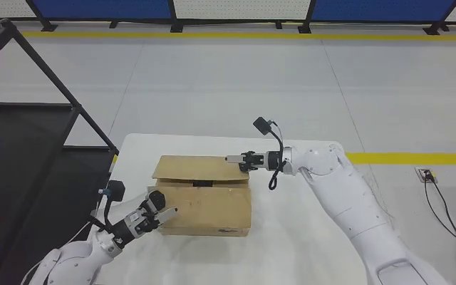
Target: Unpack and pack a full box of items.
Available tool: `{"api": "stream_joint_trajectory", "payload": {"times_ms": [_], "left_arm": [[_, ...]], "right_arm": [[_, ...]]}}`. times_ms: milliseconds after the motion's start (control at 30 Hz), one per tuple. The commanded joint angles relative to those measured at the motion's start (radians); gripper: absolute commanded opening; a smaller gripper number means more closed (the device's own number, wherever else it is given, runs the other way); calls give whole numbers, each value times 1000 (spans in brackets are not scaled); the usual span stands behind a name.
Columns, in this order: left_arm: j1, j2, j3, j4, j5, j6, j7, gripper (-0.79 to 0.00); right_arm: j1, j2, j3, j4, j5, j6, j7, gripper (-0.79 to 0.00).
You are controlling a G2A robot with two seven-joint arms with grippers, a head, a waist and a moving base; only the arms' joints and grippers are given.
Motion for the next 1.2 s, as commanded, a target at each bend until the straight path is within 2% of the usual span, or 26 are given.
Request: {"api": "stream_joint_trajectory", "payload": {"times_ms": [0,133,267,567,1167], "left_arm": [[-27,-4,23,19,7,19,9,0],[-66,-10,55,47,13,38,21,0],[-86,-14,71,60,23,45,32,0],[-113,-19,93,87,41,40,14,0],[-141,-26,111,113,70,50,14,0]], "right_arm": [[-5,-1,2,-10,31,73,18,0],[-6,-6,-4,-13,56,178,31,0],[-7,-14,-21,-6,76,230,50,0],[-22,-21,-16,9,155,224,123,0],[-30,-26,-15,-8,174,234,104,0]]}}
